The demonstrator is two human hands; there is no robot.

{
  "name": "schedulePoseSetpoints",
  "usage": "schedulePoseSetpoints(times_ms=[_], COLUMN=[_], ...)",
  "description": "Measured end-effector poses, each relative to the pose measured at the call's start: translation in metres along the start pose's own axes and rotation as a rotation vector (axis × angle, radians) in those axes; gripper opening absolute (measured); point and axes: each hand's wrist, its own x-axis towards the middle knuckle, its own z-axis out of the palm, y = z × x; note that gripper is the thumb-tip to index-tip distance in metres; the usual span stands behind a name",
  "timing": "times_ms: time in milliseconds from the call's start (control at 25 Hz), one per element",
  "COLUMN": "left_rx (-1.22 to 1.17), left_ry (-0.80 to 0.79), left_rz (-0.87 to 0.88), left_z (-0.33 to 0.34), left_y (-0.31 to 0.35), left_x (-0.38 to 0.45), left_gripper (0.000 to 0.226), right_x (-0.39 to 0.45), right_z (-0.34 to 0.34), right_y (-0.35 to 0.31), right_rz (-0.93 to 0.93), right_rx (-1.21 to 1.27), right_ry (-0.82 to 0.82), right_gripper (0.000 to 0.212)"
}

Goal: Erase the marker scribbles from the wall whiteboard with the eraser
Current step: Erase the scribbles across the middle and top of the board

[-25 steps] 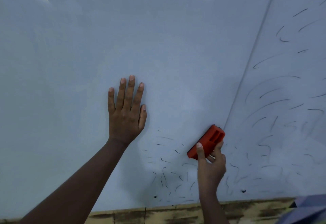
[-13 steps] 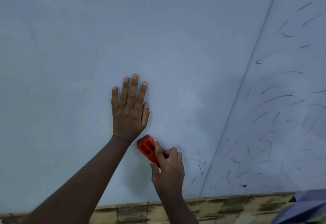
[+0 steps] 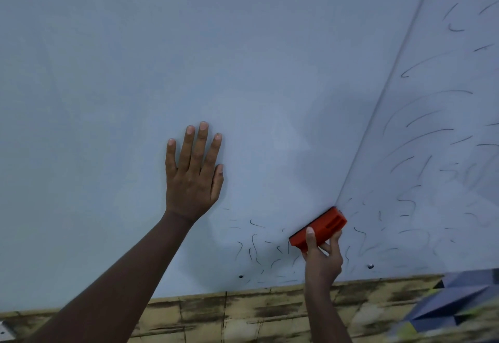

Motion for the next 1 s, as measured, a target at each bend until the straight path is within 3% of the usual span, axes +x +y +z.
schedulePoseSetpoints(times_ms=[120, 240, 440, 680, 880, 1000], left_rx=[-0.002, -0.003, -0.011, -0.042, -0.044, -0.056], left_ry=[0.002, 0.000, -0.004, -0.022, -0.034, -0.030], left_rz=[-0.013, -0.009, 0.001, 0.000, 0.014, 0.010], left_z=[0.001, 0.002, 0.003, 0.002, -0.001, 0.001], left_y=[0.001, 0.001, 0.000, -0.001, -0.002, -0.002], left_x=[-0.002, -0.004, -0.005, -0.007, -0.012, -0.017], left_gripper=[0.067, 0.067, 0.066, 0.064, 0.065, 0.065], right_x=[-0.015, -0.054, -0.087, -0.102, -0.095, -0.082], right_z=[0.008, 0.038, 0.072, 0.055, 0.048, 0.045], right_y=[-0.007, -0.029, -0.032, 0.062, 0.062, 0.027], right_rz=[-0.070, -0.357, -0.826, -1.209, -1.231, -0.902], right_rx=[0.003, -0.105, -0.553, -1.094, -1.078, -0.727], right_ry=[-0.010, -0.131, -0.166, -0.387, -0.434, -0.263], right_gripper=[0.083, 0.083, 0.079, 0.082, 0.083, 0.076])
